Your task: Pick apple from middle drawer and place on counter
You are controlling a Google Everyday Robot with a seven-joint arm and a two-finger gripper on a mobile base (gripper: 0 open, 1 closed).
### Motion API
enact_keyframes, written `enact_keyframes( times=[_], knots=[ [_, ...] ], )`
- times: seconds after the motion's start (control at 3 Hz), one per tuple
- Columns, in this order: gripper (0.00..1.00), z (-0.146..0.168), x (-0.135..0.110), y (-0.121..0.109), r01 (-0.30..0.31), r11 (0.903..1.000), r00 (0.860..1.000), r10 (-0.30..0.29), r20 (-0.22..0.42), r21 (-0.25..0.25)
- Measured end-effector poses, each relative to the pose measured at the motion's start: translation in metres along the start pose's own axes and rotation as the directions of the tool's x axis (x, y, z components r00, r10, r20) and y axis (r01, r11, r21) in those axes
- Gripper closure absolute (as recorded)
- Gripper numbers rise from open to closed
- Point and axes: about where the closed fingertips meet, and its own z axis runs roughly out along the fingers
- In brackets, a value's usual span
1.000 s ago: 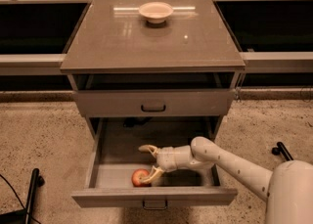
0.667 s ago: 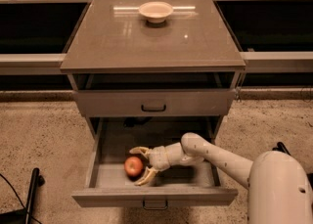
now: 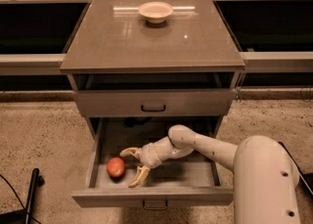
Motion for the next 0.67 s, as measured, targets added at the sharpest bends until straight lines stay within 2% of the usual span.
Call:
enact_keyframes(
  times=[0.33,0.67],
  knots=[
    [0.21,0.0039,-0.0032,-0.0066,-0.017,0.9996,0.999,0.018,-0.028,0.024],
    [0.22,0.0041,0.0039,-0.0142,-0.051,0.9904,0.999,0.052,-0.006,0.129]
  ],
)
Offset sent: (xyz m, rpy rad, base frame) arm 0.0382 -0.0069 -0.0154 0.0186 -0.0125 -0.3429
